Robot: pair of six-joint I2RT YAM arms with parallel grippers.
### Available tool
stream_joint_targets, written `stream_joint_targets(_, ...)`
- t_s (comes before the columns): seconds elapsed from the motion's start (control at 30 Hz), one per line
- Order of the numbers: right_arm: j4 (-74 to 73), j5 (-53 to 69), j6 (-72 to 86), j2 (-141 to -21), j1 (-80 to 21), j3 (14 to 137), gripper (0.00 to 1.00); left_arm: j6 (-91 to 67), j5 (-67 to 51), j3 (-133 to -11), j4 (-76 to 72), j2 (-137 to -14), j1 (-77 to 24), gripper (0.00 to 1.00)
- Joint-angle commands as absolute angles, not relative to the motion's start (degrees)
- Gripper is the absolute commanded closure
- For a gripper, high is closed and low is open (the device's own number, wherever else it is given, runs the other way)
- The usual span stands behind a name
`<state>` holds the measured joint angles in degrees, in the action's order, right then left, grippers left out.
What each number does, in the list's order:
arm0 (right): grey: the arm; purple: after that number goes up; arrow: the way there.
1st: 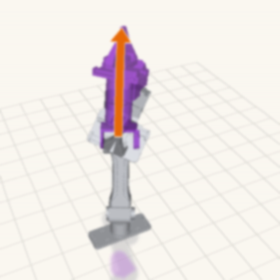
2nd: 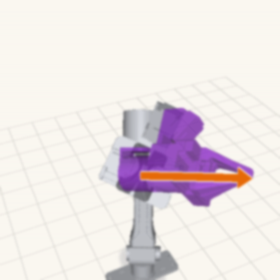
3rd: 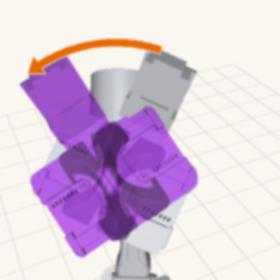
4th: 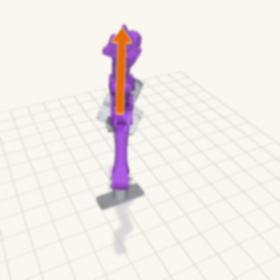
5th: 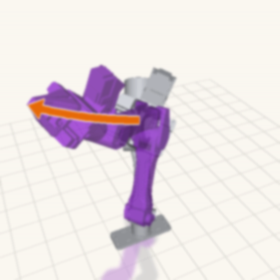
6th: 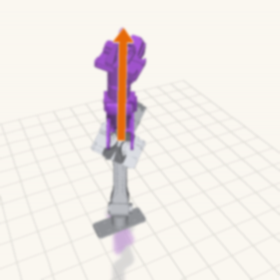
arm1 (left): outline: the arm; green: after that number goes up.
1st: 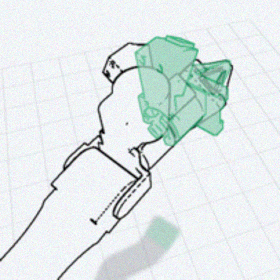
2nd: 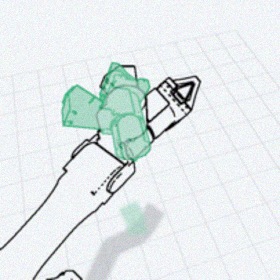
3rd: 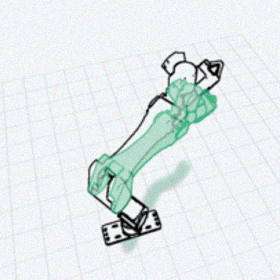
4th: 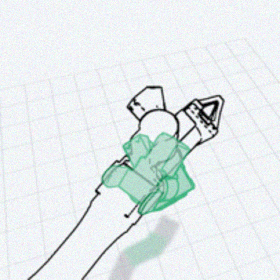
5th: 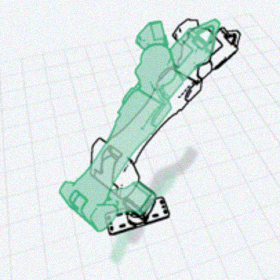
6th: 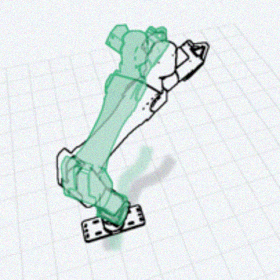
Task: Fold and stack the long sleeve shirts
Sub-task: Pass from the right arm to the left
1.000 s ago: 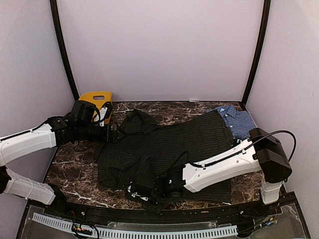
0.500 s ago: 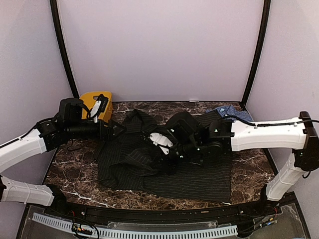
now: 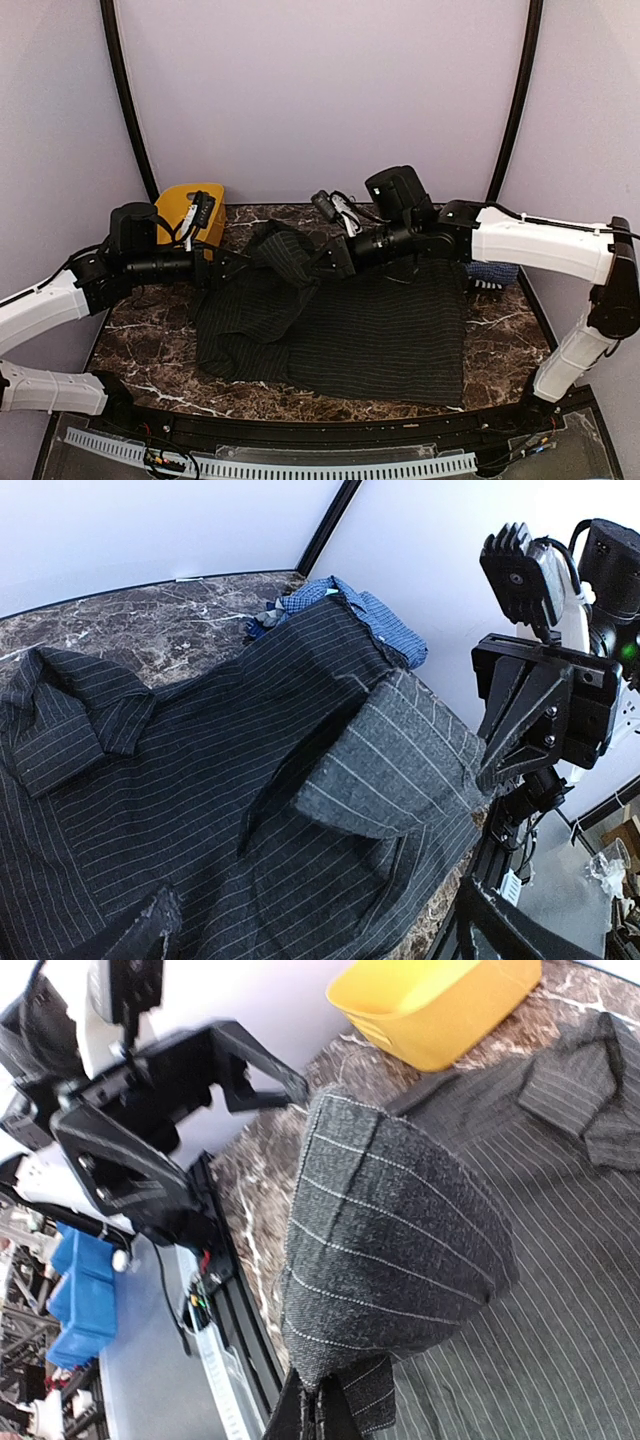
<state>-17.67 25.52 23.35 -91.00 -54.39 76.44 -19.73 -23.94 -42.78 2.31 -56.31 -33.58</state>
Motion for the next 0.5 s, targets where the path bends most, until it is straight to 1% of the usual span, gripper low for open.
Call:
stream_joint_targets(0.0, -7.4, 27.8, 35.0, -93.2, -54.1, 77.4, 1.0, -19.6, -23.3, -41.9, 0.2, -54.8, -33.2, 0.06)
stream_joint_targets(0.13, 4.4, 28.1, 44.5, -94.0, -53.5, 75.0, 1.0, -19.6, -23.1, -40.8, -1.2, -54.8, -33.3, 0.07)
stream_joint_targets(0.33, 12.3, 25.0, 51.7, -96.1, -53.4, 75.3, 1.0, -20.4, -21.9, -40.1, -1.1, -55.9, -33.3, 0.1)
stream_joint_targets(0.47, 19.1, 25.5, 56.3, -97.5, -53.3, 73.3, 1.0, -23.9, -23.8, -37.6, -5.9, -56.7, -33.3, 0.11)
